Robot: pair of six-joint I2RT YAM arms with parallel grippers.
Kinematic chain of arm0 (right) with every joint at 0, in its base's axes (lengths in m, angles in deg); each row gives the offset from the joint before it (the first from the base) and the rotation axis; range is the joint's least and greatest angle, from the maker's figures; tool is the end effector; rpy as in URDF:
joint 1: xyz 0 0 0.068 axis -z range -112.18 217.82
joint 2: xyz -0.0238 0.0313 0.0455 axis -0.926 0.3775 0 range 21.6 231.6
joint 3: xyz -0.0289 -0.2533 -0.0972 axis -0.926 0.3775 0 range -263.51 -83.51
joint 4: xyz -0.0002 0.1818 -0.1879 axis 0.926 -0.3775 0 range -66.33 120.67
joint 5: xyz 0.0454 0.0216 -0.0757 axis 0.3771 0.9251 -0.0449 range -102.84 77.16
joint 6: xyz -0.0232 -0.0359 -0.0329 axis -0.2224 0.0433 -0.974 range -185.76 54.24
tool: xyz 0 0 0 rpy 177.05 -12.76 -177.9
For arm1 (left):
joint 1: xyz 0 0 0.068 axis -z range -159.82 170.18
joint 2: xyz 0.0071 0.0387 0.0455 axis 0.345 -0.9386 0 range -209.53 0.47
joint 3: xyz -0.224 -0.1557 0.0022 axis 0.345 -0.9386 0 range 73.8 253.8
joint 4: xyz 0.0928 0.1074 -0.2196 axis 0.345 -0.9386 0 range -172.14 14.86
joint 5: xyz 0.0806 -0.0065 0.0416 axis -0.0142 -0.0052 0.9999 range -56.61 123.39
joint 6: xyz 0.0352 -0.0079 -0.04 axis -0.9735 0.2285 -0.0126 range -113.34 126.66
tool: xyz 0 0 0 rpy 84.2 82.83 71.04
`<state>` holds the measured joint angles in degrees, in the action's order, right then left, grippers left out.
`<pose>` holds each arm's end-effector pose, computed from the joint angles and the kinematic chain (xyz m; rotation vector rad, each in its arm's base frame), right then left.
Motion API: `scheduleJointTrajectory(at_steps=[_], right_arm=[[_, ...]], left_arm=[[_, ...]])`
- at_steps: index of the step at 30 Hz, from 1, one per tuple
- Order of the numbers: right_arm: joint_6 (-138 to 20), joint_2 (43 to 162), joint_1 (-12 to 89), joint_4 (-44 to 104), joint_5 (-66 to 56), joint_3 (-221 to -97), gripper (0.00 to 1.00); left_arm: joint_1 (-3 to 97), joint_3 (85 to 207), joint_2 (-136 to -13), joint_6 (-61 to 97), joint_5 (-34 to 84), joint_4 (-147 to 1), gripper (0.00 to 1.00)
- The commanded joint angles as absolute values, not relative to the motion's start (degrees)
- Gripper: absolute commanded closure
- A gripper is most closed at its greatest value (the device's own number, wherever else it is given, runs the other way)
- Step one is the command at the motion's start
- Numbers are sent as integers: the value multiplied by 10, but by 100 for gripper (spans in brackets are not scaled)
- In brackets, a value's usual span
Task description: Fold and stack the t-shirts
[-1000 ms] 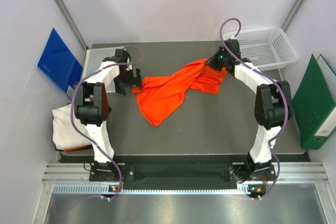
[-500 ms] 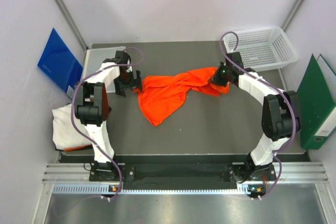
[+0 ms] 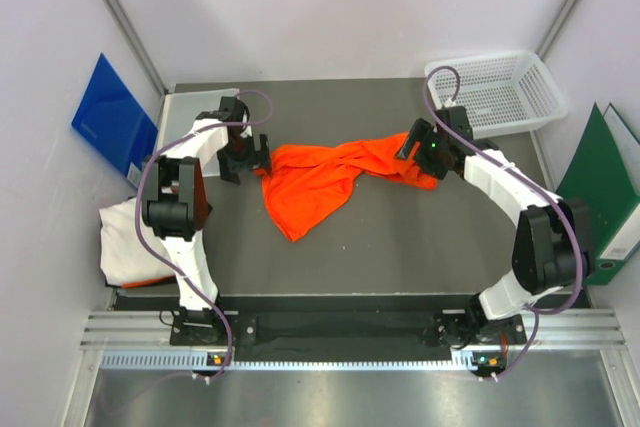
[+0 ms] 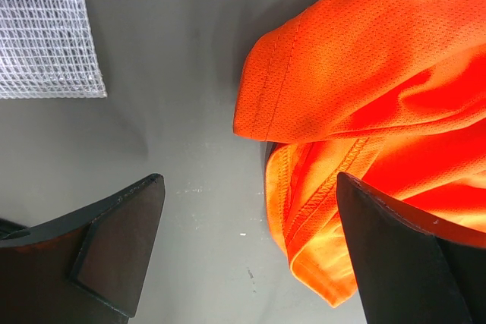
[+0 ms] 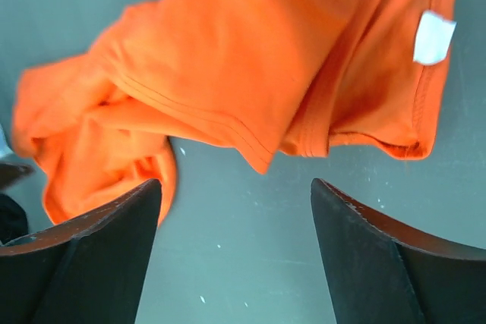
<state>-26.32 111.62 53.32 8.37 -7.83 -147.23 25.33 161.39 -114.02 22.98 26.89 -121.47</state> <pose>0.3272 0.0878 0.2406 0.4965 2.4356 0.5230 0.4047 -0.0406 0.1916 -0.2552 2.8544 -0.2384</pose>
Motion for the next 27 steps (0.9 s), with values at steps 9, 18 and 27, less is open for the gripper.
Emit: scheduleJointTrajectory(at_steps=[9, 18, 27], right_arm=[[-246, 1118, 559, 148, -119, -1473, 26], [-211, 1141, 589, 229, -82, -1425, 39], [-204, 1161, 593, 245, -65, -1451, 40]], left_arm=[[255, 1619, -1126, 226, 264, -1197, 1], [255, 1618, -1126, 225, 266, -1198, 1], [255, 1620, -1126, 222, 273, -1203, 1]])
